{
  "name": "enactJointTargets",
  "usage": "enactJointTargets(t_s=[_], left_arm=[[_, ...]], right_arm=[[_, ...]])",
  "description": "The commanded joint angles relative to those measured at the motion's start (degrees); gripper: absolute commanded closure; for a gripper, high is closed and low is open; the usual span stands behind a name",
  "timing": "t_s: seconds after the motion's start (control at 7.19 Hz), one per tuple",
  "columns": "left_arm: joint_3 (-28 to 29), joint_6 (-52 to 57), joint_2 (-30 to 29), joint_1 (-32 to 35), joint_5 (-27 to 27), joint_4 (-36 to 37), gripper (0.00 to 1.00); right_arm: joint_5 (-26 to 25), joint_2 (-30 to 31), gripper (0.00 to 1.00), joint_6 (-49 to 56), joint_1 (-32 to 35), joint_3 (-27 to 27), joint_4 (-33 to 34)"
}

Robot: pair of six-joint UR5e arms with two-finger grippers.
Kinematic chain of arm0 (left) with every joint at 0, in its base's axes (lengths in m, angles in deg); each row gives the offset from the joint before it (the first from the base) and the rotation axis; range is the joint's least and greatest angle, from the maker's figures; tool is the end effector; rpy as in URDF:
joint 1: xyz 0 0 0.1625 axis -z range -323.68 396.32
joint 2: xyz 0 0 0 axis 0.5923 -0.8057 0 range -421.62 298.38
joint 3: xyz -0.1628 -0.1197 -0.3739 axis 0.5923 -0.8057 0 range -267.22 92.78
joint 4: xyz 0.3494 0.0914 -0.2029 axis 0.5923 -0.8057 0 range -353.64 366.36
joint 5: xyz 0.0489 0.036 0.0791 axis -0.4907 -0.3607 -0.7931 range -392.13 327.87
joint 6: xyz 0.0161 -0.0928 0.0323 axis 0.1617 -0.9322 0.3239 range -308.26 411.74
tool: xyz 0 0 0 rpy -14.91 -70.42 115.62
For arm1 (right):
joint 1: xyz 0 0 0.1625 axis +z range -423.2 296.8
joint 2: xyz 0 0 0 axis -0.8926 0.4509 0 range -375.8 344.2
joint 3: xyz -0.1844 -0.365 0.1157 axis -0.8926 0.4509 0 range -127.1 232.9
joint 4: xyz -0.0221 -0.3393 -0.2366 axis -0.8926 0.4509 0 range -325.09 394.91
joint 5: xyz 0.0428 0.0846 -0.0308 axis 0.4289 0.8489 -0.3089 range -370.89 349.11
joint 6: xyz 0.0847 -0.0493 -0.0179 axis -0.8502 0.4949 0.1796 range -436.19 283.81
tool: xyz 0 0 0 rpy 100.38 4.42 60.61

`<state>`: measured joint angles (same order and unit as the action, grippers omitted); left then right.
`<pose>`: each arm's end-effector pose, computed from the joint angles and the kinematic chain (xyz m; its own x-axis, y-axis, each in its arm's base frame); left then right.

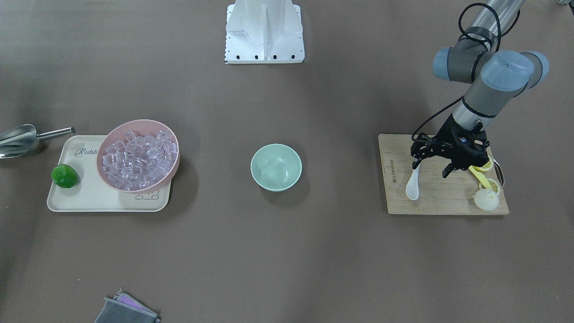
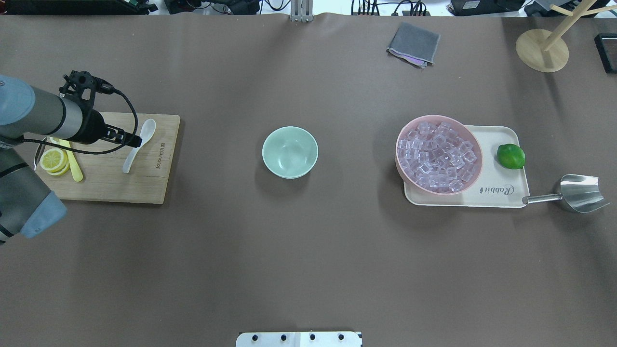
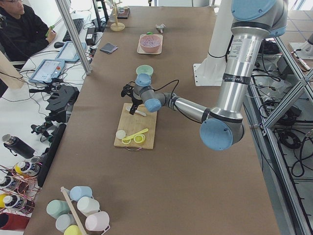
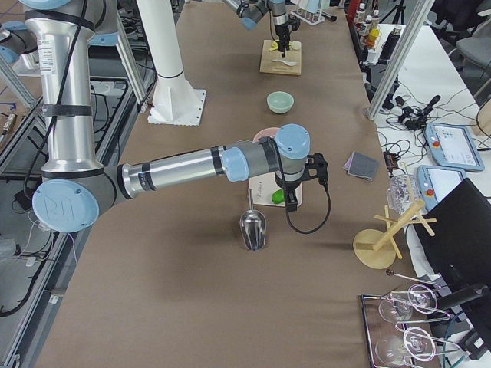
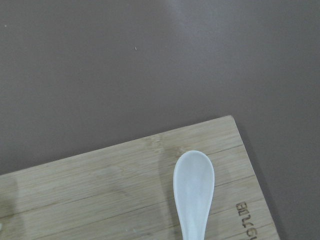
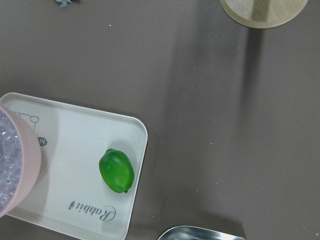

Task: Put spoon and ice into bowl

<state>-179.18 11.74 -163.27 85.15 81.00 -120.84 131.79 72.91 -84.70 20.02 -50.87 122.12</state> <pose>0.3248 -0.5145 0.4670 0.6442 0.3336 -0.6883 -0.0026 0.9008 0.4342 -0.0055 -0.5046 0.5124 0.5837 -0.1703 0.7939 0.0262 0.9812 0.1912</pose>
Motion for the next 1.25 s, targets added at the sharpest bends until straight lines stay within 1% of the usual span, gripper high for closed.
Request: enactJointTargets(t_s=[0.0, 0.14, 0.42, 0.56, 0.7, 0.97, 1.11], left_arm=[[4.2, 0.1, -0.3, -1.0, -0.2, -5.0, 0.27], [4.8, -0.1, -0.5, -1.0, -0.2, -5.5, 0.27], [4.0, -0.3, -0.5, -1.0, 0.4, -5.3, 0.27], [4.0, -0.4, -0.4, -1.0, 0.4, -5.3, 0.31], [4.0, -0.4, -0.1, -1.1, 0.4, -5.3, 0.41], [3.9, -0.5, 0.0, -1.2, 0.5, -5.2, 0.51], [3.8, -0.5, 0.0, -1.3, 0.5, -5.2, 0.52]], right_arm=[[0.0, -0.9, 0.0, -2.7, -1.0, -0.1, -0.4], [0.0, -1.3, 0.0, -3.7, -1.7, -0.1, -0.4], [0.0, -1.3, 0.0, -4.1, -1.7, 0.1, -0.4], [0.0, -1.3, 0.0, -4.1, -1.7, 0.1, -0.4], [0.0, -1.3, 0.0, -4.1, -1.8, 0.1, -0.4], [0.0, -1.3, 0.0, -4.1, -1.8, 0.2, -0.4], [0.1, -1.3, 0.0, -4.1, -1.8, 0.1, -0.4]])
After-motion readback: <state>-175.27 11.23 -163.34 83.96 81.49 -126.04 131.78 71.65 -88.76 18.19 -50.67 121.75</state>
